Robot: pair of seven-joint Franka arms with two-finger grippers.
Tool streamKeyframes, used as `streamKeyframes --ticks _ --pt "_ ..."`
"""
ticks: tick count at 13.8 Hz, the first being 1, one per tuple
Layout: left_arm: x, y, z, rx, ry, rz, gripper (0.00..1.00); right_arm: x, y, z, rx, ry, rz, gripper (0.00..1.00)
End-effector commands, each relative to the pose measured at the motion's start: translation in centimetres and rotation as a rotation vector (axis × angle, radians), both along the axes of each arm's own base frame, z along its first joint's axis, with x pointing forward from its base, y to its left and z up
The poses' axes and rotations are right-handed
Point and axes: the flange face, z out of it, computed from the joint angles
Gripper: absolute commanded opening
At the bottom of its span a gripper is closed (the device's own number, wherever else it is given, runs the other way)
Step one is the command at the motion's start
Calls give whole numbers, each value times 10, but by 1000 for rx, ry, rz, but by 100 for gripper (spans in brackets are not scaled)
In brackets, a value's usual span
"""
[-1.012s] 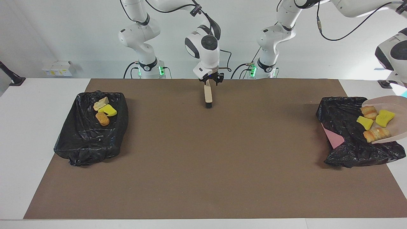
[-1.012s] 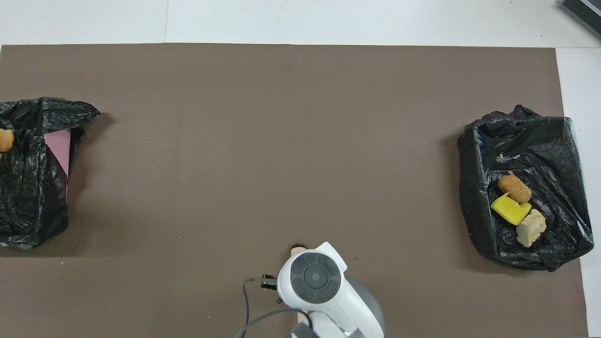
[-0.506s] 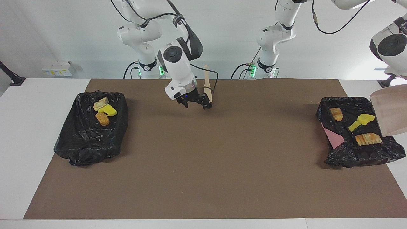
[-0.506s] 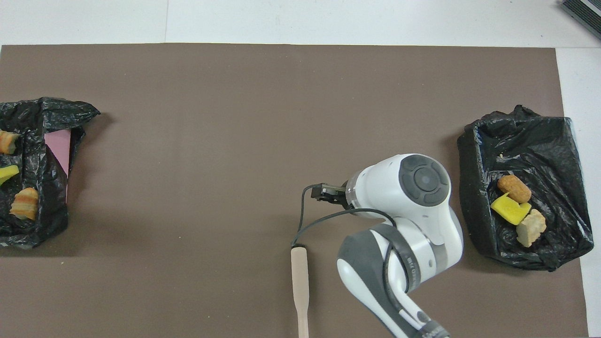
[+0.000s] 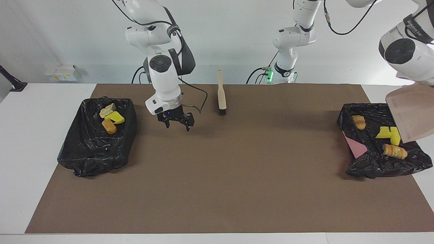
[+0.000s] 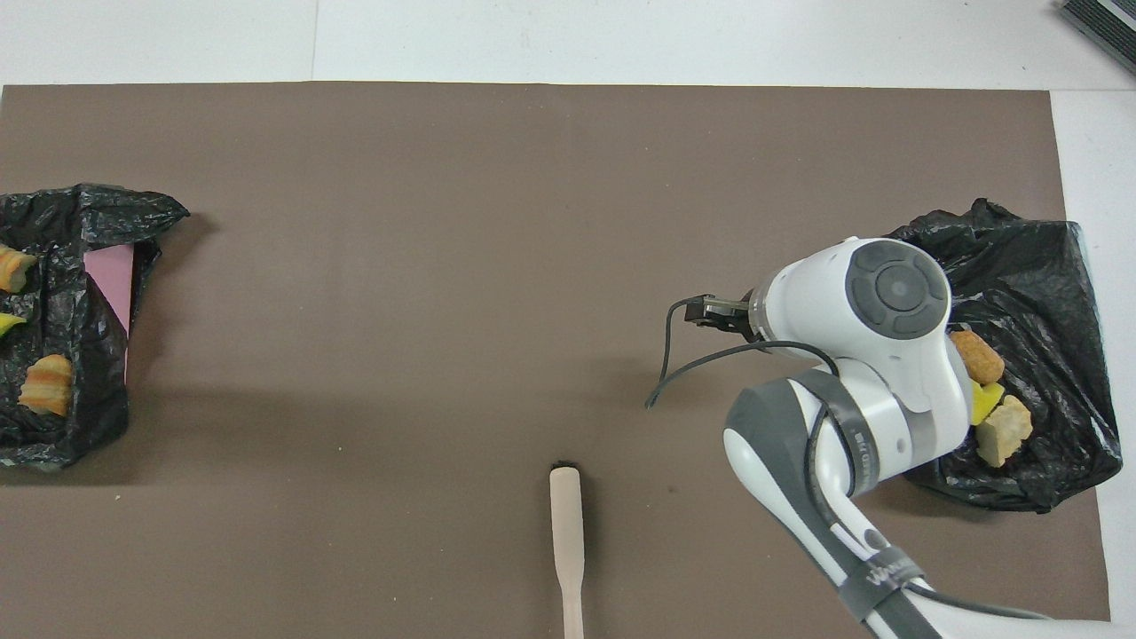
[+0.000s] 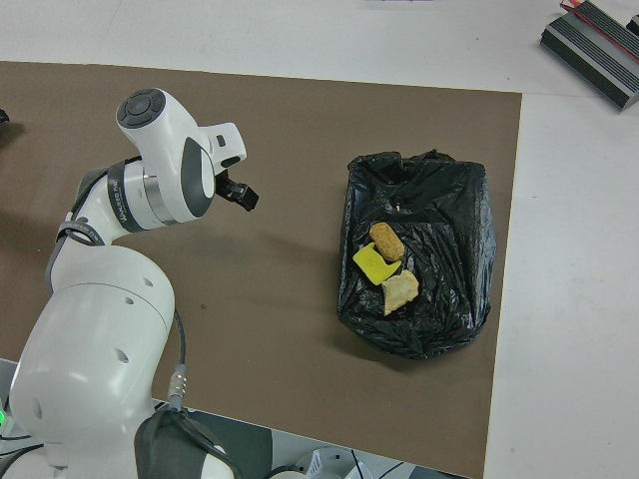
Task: Sweep and dump trash in bin
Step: 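Move the right gripper toward its bag while the left gripper returns the dustpan, then lower the dustpan onto the table middle with the left gripper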
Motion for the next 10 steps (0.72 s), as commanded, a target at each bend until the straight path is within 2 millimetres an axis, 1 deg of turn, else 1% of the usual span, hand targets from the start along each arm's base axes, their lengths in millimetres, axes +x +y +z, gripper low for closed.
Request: streamKeyframes --ticks 1,2,4,7,8,9,10 --pt "-6 -38 -2 -81 12 56 0 16 -17 23 -20 -1 41 100" --pt "-8 -53 -7 -122 14 79 0 20 -23 32 -20 -3 31 100" --pt "-16 -85 -15 -197 4 127 0 25 -27 57 -26 14 23 100" --pt "-31 -144 -41 -335 -35 264 0 31 -46 103 -32 21 68 100" --pt "-37 -169 -52 -378 -55 311 0 31 -52 119 -35 26 76 100" --pt "-43 -187 -61 -413 -87 360 0 31 -57 135 -39 33 88 100" --pt "-51 -207 -69 -450 -125 420 0 31 -61 155 -43 36 111 100"
